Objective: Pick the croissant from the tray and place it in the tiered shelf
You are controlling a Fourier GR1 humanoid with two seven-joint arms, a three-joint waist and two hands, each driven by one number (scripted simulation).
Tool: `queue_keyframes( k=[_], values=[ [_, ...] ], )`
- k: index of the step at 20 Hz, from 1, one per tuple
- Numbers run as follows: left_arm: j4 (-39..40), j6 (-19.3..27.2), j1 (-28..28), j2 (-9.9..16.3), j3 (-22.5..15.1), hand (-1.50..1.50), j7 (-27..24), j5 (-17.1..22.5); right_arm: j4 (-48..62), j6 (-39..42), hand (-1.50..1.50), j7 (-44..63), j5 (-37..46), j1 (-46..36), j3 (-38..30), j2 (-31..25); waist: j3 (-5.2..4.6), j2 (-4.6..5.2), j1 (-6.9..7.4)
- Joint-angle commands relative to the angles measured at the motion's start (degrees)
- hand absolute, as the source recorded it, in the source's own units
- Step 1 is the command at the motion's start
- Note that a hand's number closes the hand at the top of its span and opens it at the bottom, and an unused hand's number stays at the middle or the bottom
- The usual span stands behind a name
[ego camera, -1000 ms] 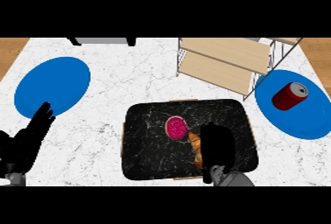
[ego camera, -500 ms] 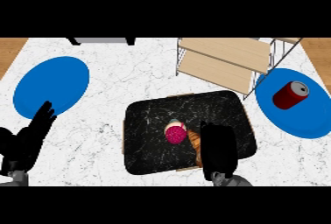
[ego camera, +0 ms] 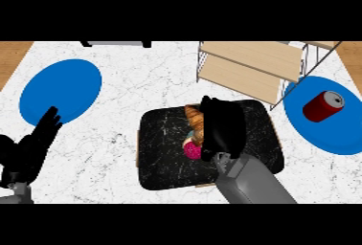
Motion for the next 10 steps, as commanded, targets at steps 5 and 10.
queue_keyframes(
  k=[5, 10],
  values=[
    [1.0, -2.0, 1.7, 0.2, 1.4, 0.00, -1.0, 1.0, -9.9, -1.5, 1.50, 11.9, -11.5, -9.9, -3.0, 0.2, -0.02, -0.41, -0.57],
    [-0.4, 0.8, -0.3, -1.4, 0.1, 0.00, 0.2, -1.4, -18.5, -5.0, 1.50, 15.0, -13.4, -9.7, -5.5, 0.2, 0.00, -0.44, -1.46]
  ],
)
